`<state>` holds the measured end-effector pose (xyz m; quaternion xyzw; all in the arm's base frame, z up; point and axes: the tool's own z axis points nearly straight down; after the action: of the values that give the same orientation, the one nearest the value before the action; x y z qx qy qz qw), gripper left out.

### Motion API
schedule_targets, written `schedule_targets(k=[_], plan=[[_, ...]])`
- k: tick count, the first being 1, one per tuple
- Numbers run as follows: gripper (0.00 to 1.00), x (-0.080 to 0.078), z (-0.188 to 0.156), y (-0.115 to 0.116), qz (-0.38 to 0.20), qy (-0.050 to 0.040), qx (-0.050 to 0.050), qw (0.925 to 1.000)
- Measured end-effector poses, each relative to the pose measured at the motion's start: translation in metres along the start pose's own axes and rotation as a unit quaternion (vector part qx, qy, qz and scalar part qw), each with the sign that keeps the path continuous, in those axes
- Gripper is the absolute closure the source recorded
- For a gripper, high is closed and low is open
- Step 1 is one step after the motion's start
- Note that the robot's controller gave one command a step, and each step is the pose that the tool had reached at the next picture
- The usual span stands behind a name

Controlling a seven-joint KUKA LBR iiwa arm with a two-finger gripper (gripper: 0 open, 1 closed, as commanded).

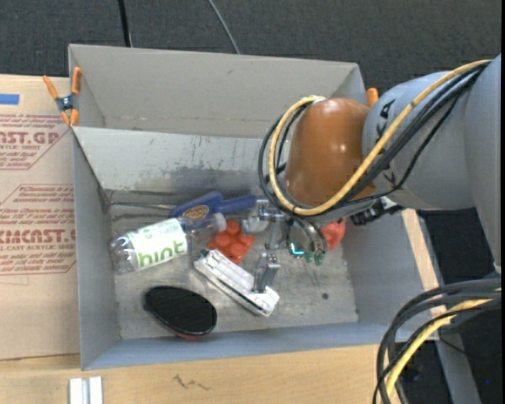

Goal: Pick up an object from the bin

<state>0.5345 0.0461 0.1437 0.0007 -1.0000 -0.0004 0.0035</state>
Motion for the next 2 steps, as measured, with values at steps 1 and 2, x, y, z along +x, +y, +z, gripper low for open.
schedule_targets(k=[1, 2], plan=[[0.00, -0.002, -0.004, 0.000, 0.000, -0.0038, 0.000, 1.0000], [0.00, 0.009, 0.032, 0.002, 0.036, -0.0052, -0.001, 0.9993]])
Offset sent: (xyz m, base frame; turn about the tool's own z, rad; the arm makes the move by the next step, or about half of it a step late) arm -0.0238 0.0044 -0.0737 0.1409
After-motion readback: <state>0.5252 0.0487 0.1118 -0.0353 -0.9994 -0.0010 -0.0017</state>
